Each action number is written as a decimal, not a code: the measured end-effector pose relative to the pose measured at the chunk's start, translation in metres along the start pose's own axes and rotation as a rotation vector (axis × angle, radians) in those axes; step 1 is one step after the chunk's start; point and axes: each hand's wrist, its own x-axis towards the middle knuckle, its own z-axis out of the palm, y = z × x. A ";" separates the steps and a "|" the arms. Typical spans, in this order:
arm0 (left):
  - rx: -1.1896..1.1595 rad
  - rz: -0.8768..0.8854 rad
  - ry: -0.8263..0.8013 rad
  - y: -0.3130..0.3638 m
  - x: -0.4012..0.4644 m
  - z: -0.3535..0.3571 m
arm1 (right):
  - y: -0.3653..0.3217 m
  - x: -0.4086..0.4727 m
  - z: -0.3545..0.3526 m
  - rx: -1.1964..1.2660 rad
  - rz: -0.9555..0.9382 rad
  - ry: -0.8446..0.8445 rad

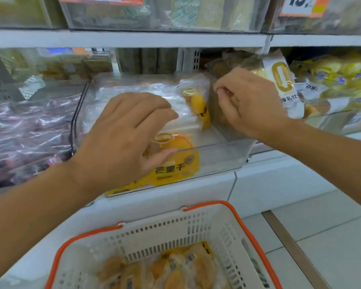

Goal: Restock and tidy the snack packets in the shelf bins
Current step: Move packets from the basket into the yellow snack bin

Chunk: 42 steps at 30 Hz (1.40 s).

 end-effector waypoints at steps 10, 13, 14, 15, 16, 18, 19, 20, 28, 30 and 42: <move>-0.137 -0.290 -1.631 0.105 -0.193 0.072 | -0.149 -0.223 0.061 0.209 -0.121 -1.535; -0.252 -0.801 -1.745 0.147 -0.284 0.086 | -0.176 -0.289 0.107 0.174 0.155 -1.778; -0.258 -0.933 -1.715 0.161 -0.307 0.088 | -0.184 -0.303 0.116 0.213 0.266 -1.733; -0.245 -1.037 -1.687 0.172 -0.324 0.089 | -0.193 -0.312 0.124 0.259 0.374 -1.682; -0.222 -1.117 -1.686 0.180 -0.336 0.092 | -0.204 -0.318 0.131 0.296 0.455 -1.629; -0.241 -1.257 -1.711 0.190 -0.349 0.102 | -0.224 -0.322 0.145 0.309 0.520 -1.537; -0.288 -1.305 -1.710 0.192 -0.352 0.106 | -0.233 -0.323 0.151 0.307 0.529 -1.515; -0.318 -1.339 -1.690 0.194 -0.353 0.107 | -0.241 -0.324 0.157 0.314 0.562 -1.514; -0.596 -1.808 -1.101 0.183 -0.352 0.108 | -0.262 -0.327 0.175 0.218 0.600 -1.332; -0.690 -1.989 -0.917 0.174 -0.333 0.108 | -0.251 -0.297 0.174 0.307 0.609 -1.261; -1.378 -2.348 -0.581 0.181 -0.334 0.101 | -0.168 -0.287 0.150 1.152 1.687 -1.049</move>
